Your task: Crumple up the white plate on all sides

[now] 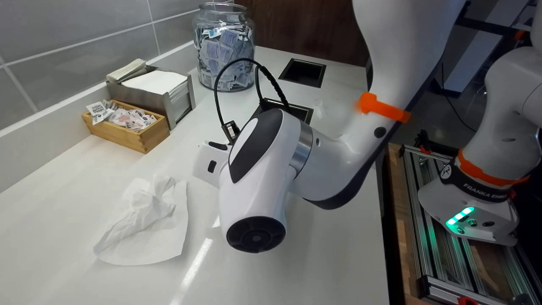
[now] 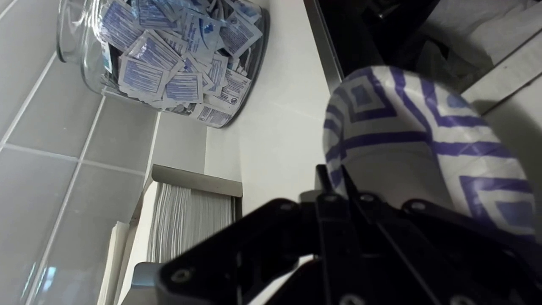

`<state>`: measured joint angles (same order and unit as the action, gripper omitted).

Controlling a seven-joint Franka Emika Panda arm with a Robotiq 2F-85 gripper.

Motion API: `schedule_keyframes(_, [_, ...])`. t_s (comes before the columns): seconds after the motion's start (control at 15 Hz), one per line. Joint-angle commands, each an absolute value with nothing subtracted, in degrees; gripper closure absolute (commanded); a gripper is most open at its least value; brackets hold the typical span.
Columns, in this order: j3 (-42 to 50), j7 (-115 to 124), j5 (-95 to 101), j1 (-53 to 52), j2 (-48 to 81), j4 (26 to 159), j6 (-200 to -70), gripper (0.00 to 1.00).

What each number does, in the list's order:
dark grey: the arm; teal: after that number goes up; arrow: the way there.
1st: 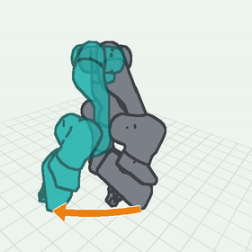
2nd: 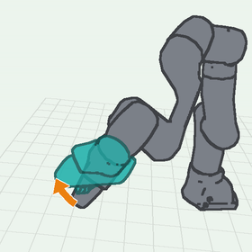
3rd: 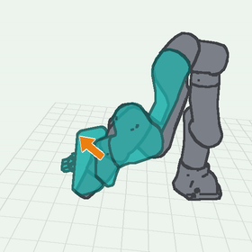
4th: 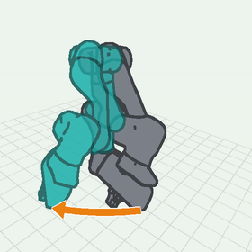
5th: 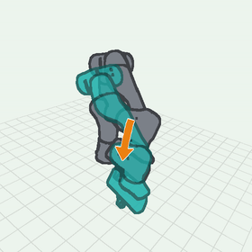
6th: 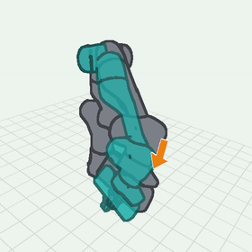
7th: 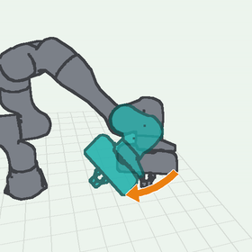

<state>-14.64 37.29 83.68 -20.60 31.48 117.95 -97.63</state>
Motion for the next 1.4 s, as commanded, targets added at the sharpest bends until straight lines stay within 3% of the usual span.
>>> schedule_keyframes(0.0, [-15.5,41.1,83.6,-17.6,36.9,116.6,-106.4,1.00])
schedule_keyframes(1.13, [-15.6,39.5,79.9,-13.4,30.7,117.9,-121.4,1.00])
schedule_keyframes(1.2, [-15.7,38.9,79.0,-13.3,29.8,118.2,-122.4,0.74])
schedule_keyframes(1.33, [-15.8,38.1,76.7,-13.0,28.1,118.8,-125.3,0.66])
